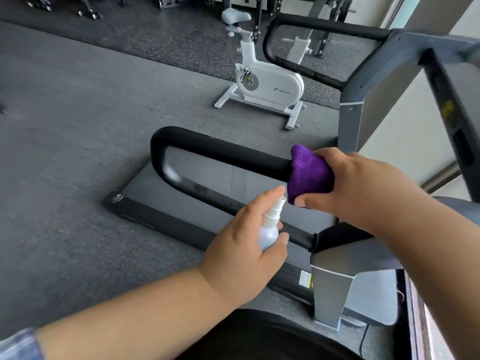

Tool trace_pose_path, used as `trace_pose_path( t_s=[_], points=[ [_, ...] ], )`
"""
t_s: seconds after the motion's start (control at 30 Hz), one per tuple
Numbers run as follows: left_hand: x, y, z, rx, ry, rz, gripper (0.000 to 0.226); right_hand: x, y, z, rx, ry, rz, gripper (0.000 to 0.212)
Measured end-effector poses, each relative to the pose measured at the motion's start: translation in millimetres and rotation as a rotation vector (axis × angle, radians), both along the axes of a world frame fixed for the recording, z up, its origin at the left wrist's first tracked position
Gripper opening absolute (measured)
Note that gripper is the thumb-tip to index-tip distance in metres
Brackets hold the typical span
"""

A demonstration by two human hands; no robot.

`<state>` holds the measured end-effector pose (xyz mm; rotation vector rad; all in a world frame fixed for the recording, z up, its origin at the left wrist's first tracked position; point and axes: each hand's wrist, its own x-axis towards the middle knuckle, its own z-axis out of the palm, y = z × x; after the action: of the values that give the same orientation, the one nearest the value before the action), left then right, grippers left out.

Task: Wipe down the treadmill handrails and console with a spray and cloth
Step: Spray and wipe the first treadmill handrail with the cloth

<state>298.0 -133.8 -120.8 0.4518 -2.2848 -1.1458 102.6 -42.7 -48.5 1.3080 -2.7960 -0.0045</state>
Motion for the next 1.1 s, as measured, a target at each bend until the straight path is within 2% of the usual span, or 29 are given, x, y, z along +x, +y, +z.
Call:
trace_pose_path(
  t_s=[0.13, 0.3, 0.5, 0.6, 0.83, 0.93, 1.0, 1.1],
  points=[
    [15.1, -23.9, 1.1, -0.018, 0.018, 0.040, 0.070, 7.4, -15.7, -4.6, 0.039, 0.149, 0.032, 0.091],
    [26.4, -56.2, 1.7, -0.018, 0.029, 0.065, 0.068, 32.7, -61.8, -5.5, 0.085, 0.212, 0.079, 0.087],
    [37.1, -98.9, 4.7, -0.019, 0.052, 0.041, 0.069, 66.3, -130.4, -4.8, 0.092, 0.178, 0.132, 0.078],
    [41.2, -123.7, 8.2, -0.012, 0.063, 0.021, 0.066, 81.4, -165.2, -4.0, 0.086, 0.143, 0.154, 0.066],
    [70.8, -191.3, 5.0, 0.051, 0.168, 0.011, 0.069, 118.0, -251.9, -6.1, 0.117, 0.126, 0.185, 0.052],
    [80.5, -212.4, -2.0, 0.081, 0.152, -0.030, 0.069, 127.0, -277.9, -7.1, 0.178, 0.127, 0.224, 0.051],
    [84.4, -223.9, -6.7, 0.097, 0.136, -0.098, 0.067, 125.7, -278.5, -7.5, 0.147, 0.101, 0.225, 0.053],
    [86.0, -236.9, -11.4, 0.072, 0.146, -0.173, 0.067, 121.0, -258.7, -10.4, 0.041, 0.051, 0.173, 0.072]
  ],
)
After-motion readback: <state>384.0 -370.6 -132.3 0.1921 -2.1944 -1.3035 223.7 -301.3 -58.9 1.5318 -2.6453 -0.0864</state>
